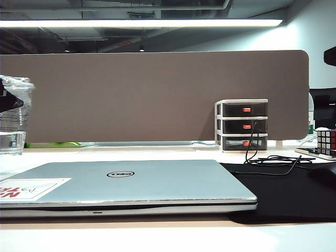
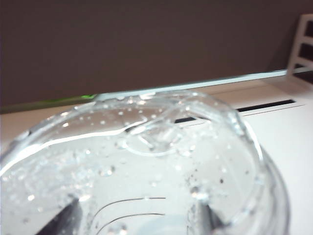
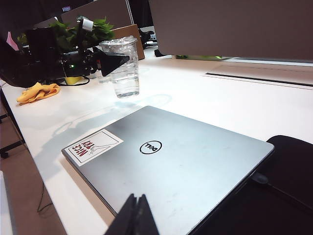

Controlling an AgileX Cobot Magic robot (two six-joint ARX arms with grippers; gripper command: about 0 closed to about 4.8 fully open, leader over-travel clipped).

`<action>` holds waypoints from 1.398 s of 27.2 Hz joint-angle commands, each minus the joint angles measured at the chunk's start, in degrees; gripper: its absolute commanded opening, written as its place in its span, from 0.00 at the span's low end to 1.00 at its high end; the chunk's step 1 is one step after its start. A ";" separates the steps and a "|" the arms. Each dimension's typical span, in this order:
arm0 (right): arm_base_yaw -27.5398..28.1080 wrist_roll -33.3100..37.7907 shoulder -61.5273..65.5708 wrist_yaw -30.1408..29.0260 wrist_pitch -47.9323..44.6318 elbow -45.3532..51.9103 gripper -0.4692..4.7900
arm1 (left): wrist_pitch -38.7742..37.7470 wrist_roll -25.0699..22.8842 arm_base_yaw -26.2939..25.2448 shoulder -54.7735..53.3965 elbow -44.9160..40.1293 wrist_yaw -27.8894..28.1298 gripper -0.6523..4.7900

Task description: Pick up the coffee cup and place it on the left side of the laptop.

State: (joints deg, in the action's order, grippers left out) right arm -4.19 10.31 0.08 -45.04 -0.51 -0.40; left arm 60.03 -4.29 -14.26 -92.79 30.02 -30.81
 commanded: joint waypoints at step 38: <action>0.04 0.20 -0.11 -0.09 -0.61 0.28 0.09 | 12.81 1.53 0.52 -10.40 -7.39 -1.33 1.00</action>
State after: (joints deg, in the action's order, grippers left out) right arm -4.12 10.31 0.08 -45.04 -0.51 -0.40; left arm 70.46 -2.94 -13.37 -103.50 23.49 -31.90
